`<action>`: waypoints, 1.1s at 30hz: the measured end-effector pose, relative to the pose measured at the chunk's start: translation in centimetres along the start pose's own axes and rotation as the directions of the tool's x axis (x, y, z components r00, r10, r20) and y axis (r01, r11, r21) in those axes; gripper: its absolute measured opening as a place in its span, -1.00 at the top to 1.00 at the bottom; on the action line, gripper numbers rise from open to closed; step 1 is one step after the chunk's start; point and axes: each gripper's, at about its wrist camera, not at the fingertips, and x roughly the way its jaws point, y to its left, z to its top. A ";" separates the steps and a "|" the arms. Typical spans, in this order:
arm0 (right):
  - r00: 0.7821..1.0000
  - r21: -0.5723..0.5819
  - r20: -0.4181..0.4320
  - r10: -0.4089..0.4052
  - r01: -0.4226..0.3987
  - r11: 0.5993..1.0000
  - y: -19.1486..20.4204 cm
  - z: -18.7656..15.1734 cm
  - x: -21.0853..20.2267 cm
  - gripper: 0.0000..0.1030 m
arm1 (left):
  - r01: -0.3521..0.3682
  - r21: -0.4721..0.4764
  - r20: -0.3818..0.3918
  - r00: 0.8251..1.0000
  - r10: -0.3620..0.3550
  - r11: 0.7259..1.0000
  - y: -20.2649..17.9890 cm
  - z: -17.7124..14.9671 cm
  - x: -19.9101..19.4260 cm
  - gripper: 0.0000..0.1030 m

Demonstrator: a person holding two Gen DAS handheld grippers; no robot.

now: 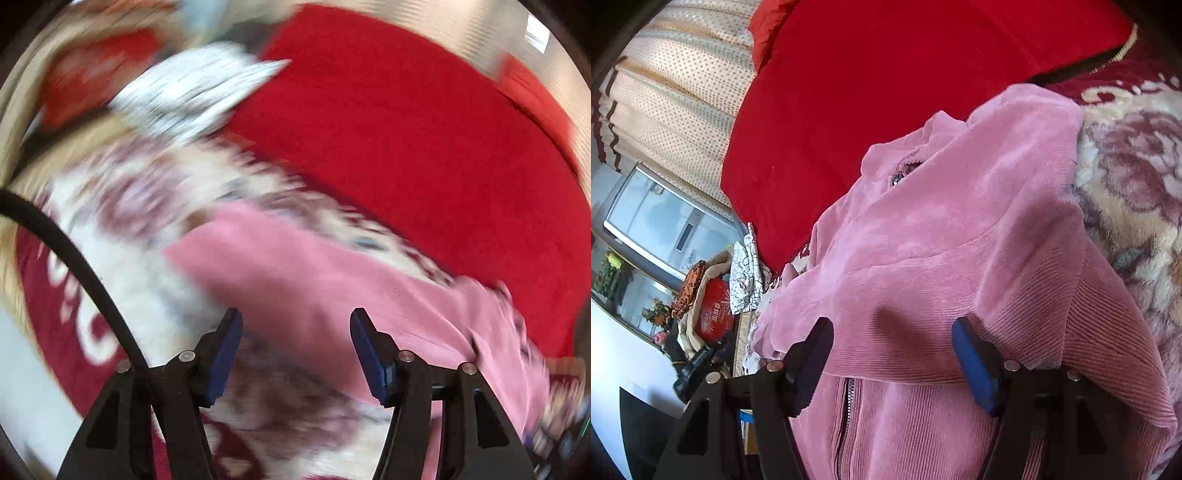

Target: Fold large clothes

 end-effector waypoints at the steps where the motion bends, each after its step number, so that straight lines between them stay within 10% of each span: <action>1: 1.000 0.006 -0.004 0.001 -0.001 1.000 0.0 0.0 0.1 -0.37 | -0.006 -0.071 -0.018 1.000 0.004 0.997 1.5 0.1 0.5 -0.19; 10: 0.996 -0.069 0.001 -0.090 0.090 0.994 1.4 -0.6 0.3 -0.29 | 0.061 -0.253 -0.026 0.997 -0.070 0.965 3.1 0.2 4.5 -0.14; 13: 0.995 -0.079 0.003 -0.099 0.099 0.992 1.4 -0.7 0.2 -0.28 | 0.099 -0.291 -0.034 0.993 -0.114 0.952 2.9 0.5 5.4 0.45; 19: 0.996 -0.077 0.002 -0.093 0.093 0.993 1.3 -0.7 0.0 -0.27 | 0.115 -0.278 0.016 0.993 -0.115 0.954 1.7 1.0 5.7 0.93; 27: 0.997 -0.059 0.023 -0.073 0.074 0.995 1.5 -0.3 -1.1 -0.27 | 0.215 0.094 0.182 0.956 -0.229 0.972 -8.8 0.6 -0.9 0.96; 33: 0.989 -0.079 0.135 -0.064 0.076 0.994 2.2 0.2 -3.8 -0.27 | 0.383 0.451 0.068 0.886 -0.459 0.806 -22.2 -5.5 -5.1 0.96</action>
